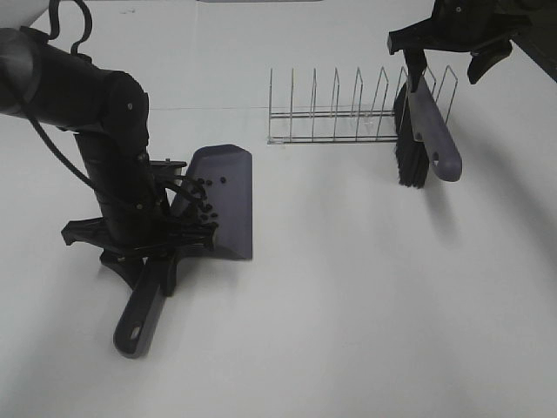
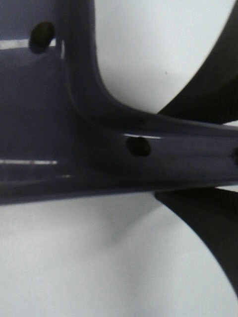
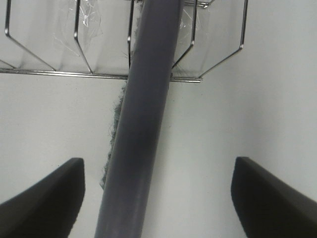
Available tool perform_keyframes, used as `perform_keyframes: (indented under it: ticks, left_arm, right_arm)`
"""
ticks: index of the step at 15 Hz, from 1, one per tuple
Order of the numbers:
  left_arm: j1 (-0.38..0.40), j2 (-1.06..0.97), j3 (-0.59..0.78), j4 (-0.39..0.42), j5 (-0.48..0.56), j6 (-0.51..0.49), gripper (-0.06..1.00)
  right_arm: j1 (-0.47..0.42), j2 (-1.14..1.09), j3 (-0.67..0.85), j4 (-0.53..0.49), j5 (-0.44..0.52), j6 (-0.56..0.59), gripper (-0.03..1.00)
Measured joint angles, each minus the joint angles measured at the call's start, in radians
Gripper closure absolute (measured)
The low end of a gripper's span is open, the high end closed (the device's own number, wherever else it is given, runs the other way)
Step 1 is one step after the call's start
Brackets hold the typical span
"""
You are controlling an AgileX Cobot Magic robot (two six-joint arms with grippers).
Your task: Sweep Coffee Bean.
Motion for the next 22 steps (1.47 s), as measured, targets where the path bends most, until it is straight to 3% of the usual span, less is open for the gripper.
perform_keyframes:
  ticks: [4, 5, 7, 8, 13, 16, 22]
  left_arm:
    - [0.000, 0.007, -0.039, -0.001, 0.018, -0.002, 0.62]
    - [0.000, 0.007, -0.059, -0.001, 0.033, -0.002, 0.56]
    - [0.000, 0.007, -0.108, 0.000, 0.084, -0.002, 0.35]
    - [0.000, 0.007, -0.135, 0.001, 0.116, 0.000, 0.30]
    - [0.000, -0.118, -0.212, 0.104, 0.214, 0.001, 0.27]
    - [0.002, -0.273, -0.213, 0.205, 0.265, 0.001, 0.30]
    - [0.005, -0.640, -0.132, 0.230, 0.271, 0.001, 0.37]
  right_arm:
    - [0.000, 0.000, 0.000, 0.017, 0.001, 0.000, 0.28]
    - [0.000, -0.001, 0.000, 0.033, 0.001, 0.000, 0.28]
    - [0.000, -0.015, 0.000, 0.049, 0.001, 0.000, 0.28]
    - [0.000, -0.027, 0.000, 0.049, 0.001, 0.000, 0.28]
    - [0.000, -0.172, 0.062, 0.095, 0.001, -0.006, 0.28]
    - [0.000, -0.330, 0.250, 0.101, 0.000, -0.032, 0.28]
    - [0.000, -0.696, 0.802, 0.109, 0.001, -0.060, 0.28]
